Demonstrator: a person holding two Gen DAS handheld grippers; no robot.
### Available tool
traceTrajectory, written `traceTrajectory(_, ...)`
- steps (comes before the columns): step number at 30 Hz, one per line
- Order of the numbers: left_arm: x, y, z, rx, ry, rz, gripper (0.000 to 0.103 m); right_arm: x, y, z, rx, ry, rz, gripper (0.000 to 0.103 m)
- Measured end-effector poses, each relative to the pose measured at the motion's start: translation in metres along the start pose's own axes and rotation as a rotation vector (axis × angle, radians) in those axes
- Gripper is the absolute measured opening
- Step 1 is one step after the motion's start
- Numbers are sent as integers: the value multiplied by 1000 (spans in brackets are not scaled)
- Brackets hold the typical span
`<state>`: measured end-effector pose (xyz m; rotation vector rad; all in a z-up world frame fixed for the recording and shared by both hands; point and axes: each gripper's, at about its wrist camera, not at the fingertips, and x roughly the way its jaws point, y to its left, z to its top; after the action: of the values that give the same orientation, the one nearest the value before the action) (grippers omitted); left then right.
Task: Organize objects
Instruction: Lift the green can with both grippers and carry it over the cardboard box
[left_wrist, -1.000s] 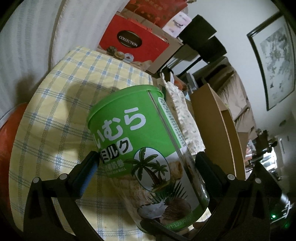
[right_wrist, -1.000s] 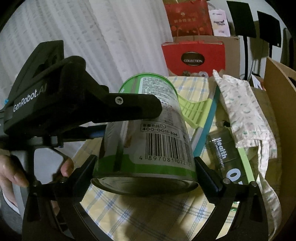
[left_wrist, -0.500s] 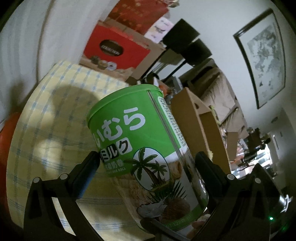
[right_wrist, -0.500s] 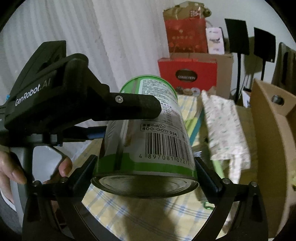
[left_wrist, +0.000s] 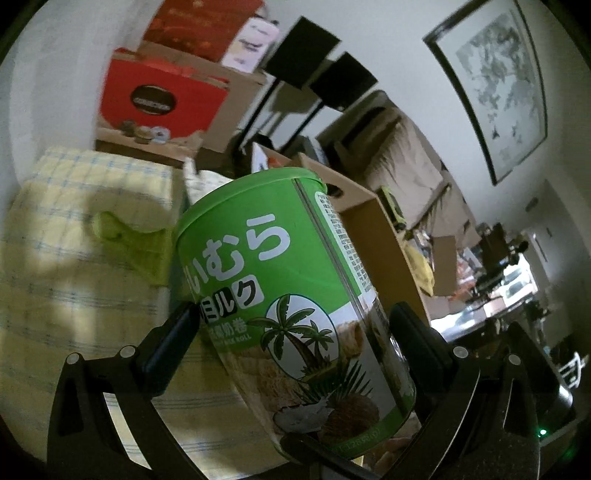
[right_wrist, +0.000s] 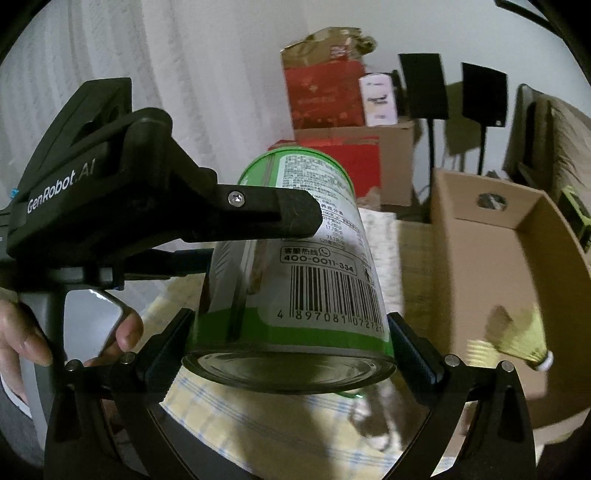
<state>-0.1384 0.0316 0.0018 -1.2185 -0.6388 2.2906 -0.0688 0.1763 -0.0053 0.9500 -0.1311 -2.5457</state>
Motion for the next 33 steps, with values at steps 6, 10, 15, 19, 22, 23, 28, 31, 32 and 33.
traceTrajectory(6,23,-39,-1,47,39,-28,103,-24,-32,-2,43,-21,-47,101)
traceTrajectory(10,36,-66,0,79,48,-46,103,-40,-55,-2,82,-53,-70,101)
traceTrajectory(15,51,-100,4,123,62,-58,103,-59,-75,2,106,-75,-97,101)
traceTrajectory(19,58,-122,6,153,62,-62,103,-74,-93,4,126,-100,-107,101)
traceTrajectory(22,69,-139,7,178,75,-64,103,-83,-108,4,138,-111,-119,101)
traceTrajectory(23,73,-143,7,188,81,-66,103,-84,-112,3,142,-112,-123,101)
traceTrajectory(28,102,-164,4,222,128,-61,102,-85,-142,-5,174,-90,-148,101)
traceTrajectory(31,120,-166,0,220,162,-55,101,-77,-157,-10,196,-58,-147,101)
traceTrajectory(32,125,-166,-1,215,173,-54,101,-74,-161,-11,202,-47,-147,101)
traceTrajectory(33,131,-163,-1,206,186,-55,101,-71,-164,-13,207,-33,-148,101)
